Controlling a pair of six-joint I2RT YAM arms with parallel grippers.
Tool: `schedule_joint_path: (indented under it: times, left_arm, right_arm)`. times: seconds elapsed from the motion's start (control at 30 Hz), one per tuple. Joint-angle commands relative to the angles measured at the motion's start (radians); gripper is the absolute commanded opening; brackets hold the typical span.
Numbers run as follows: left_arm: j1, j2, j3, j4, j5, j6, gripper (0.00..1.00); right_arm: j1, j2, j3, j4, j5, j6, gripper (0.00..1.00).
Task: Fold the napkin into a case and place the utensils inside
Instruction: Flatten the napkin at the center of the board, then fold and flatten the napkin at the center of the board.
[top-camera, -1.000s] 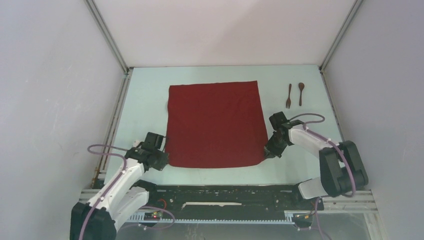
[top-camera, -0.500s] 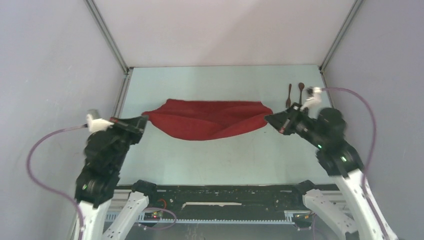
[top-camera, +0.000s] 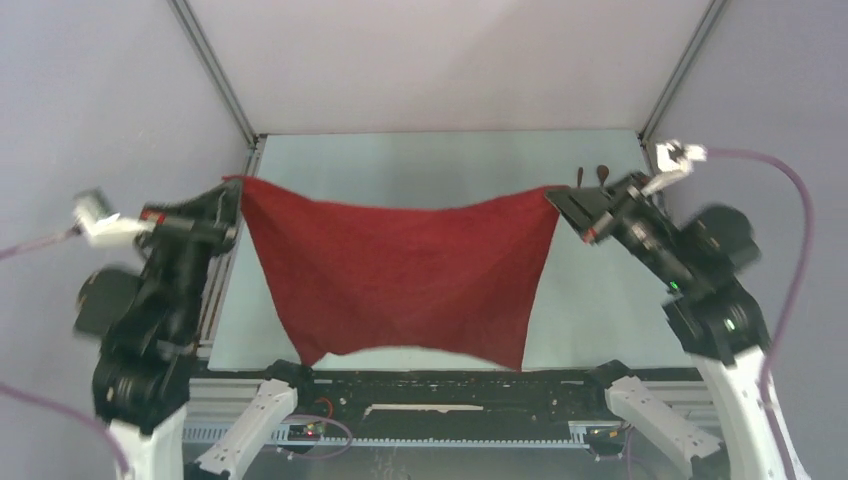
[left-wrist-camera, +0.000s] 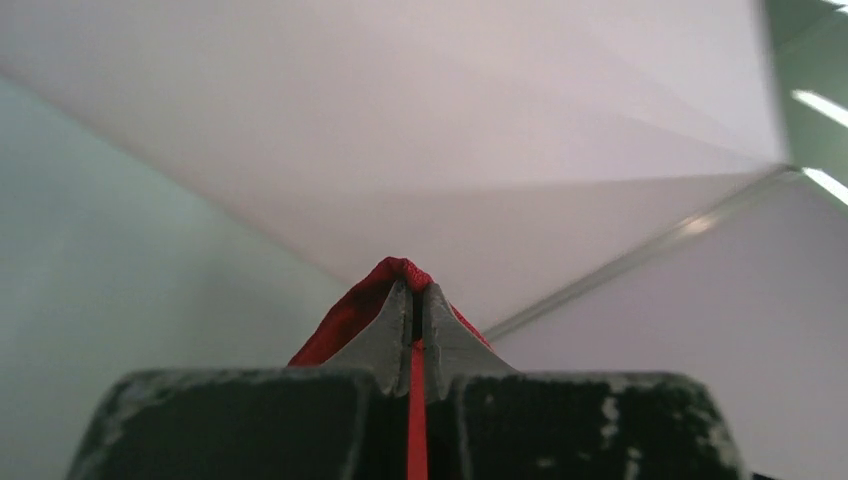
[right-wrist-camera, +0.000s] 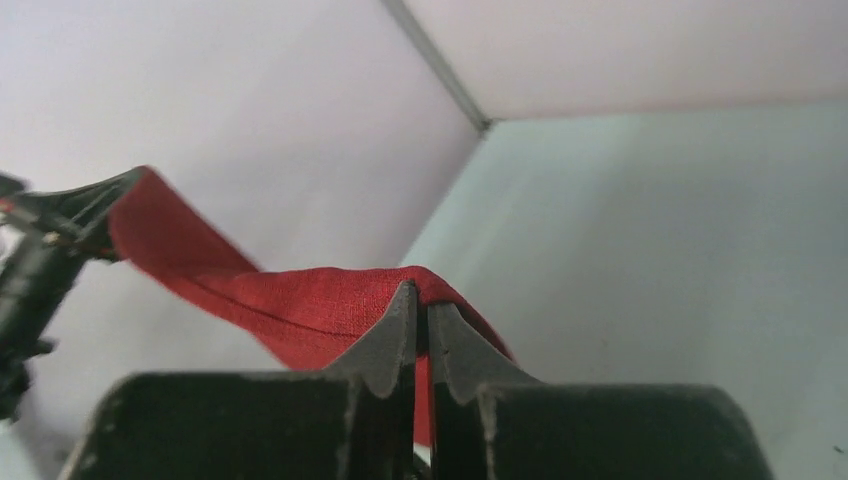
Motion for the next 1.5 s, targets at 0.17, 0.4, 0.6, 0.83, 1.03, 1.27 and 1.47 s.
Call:
schedule_joint_path:
  times: [0.17, 0.4, 0.6, 0.83, 1.03, 1.27, 1.47]
  left_arm:
    - [0.139, 0.639, 0.008, 0.063, -0.038, 0.021, 0.00]
    - [0.235, 1.164, 0.191, 0.163, 0.193, -0.014, 0.00]
    - [0.240, 1.388, 0.313, 0.174, 0.322, -0.015, 0.00]
    - [0.241, 1.250, 0.108, 0.140, 0.311, -0.016, 0.00]
    - [0.234, 1.073, -0.188, 0.076, 0.397, 0.026, 0.00]
    - [0.184, 0.860, -0.552, 0.092, 0.395, 0.063, 0.00]
    - [0.164, 0.817, -0.692, 0.113, 0.377, 0.073, 0.00]
  right_arm:
    - [-0.253, 0.634, 0.107, 0.022, 0.005, 0.035, 0.00]
    - [-0.288, 1.157, 0.425, 0.005, -0.086, -0.021, 0.00]
    - [-0.295, 1.336, 0.589, -0.076, -0.110, -0.065, 0.00]
    - [-0.294, 1.259, 0.484, -0.151, -0.107, -0.086, 0.00]
    - [-0.307, 1.112, 0.210, -0.194, -0.096, -0.110, 0.00]
    - [-0.312, 0.964, -0.072, -0.173, -0.094, -0.141, 0.00]
    - [-0.328, 0.921, -0.203, -0.132, -0.079, -0.164, 0.00]
